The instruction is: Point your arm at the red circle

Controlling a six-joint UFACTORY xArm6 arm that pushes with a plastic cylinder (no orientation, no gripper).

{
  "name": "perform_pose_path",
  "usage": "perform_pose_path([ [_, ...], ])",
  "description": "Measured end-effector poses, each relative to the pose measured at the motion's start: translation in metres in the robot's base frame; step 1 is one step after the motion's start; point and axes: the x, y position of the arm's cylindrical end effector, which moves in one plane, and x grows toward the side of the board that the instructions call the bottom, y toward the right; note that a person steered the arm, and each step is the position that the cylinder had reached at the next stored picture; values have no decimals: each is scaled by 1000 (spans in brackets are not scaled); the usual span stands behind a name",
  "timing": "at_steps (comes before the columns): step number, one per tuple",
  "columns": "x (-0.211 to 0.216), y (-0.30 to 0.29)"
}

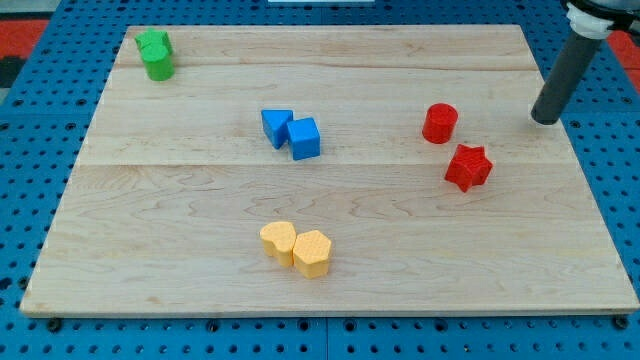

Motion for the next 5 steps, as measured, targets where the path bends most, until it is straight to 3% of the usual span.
perform_pose_path([
  [3, -13, 1],
  [4, 28, -54],
  [5, 110, 2],
])
